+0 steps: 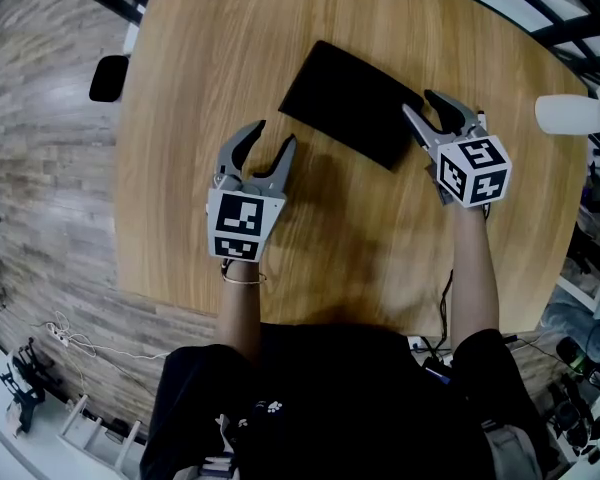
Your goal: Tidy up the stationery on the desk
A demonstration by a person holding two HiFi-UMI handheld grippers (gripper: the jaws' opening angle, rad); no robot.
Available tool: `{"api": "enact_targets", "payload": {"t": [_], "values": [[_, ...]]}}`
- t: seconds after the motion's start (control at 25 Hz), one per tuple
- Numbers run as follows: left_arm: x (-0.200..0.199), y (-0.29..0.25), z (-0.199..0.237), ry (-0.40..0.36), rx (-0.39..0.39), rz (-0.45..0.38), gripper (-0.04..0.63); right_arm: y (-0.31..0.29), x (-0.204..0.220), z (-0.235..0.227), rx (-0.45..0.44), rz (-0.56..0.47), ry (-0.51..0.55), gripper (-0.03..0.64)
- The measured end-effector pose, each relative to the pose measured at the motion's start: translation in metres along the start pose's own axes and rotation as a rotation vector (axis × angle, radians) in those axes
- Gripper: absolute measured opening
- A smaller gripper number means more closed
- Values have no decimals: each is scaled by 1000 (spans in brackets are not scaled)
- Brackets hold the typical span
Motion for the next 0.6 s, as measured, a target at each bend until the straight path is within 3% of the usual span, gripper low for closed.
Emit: {"api": "enact_targets", "payload": {"t": [0.6], "values": [[7, -26, 3, -7, 40, 79, 221, -16, 6, -3, -76, 108, 47, 213]]}}
Point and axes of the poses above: the fingertips, and each gripper's own axes: y backward along the fingers, z to its left, x out of its underside, the point moved 7 cm from there along y, backward along the fingers, and after that the axes turned 4 degrees about y, right-handed, at the moved point
